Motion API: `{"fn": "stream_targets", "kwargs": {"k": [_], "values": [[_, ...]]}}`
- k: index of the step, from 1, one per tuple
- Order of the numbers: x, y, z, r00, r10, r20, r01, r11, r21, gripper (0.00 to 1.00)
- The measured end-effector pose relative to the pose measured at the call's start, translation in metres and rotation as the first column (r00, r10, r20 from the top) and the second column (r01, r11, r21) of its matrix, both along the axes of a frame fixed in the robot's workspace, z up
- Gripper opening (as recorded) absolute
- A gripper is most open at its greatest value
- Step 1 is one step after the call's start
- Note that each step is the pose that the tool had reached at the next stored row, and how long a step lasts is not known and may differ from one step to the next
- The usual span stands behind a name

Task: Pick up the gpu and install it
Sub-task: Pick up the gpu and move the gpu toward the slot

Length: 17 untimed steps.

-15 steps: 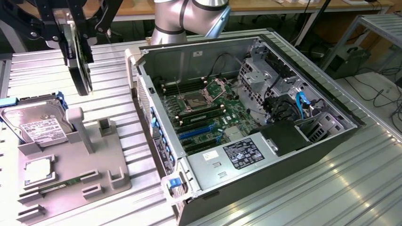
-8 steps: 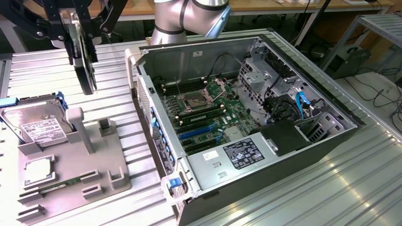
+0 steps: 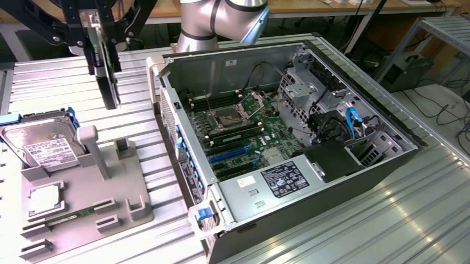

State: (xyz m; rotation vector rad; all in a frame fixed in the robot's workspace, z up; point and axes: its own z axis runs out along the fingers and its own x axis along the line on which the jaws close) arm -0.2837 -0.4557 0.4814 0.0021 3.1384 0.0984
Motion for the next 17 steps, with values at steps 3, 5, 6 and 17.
{"fn": "stream_targets", "kwargs": {"k": [3, 5, 6, 17], "values": [[0.003, 0.0, 0.0, 1.0, 0.0, 0.0, 0.0, 1.0, 0.0, 0.27], [0.005, 0.0, 0.0, 1.0, 0.0, 0.0, 0.0, 1.0, 0.0, 0.27], [0.005, 0.0, 0.0, 1.0, 0.0, -0.0001, 0.0, 1.0, 0.0, 0.27], [0.017, 0.0, 0.0, 1.0, 0.0, 0.0, 0.0, 1.0, 0.0, 0.27]]}}
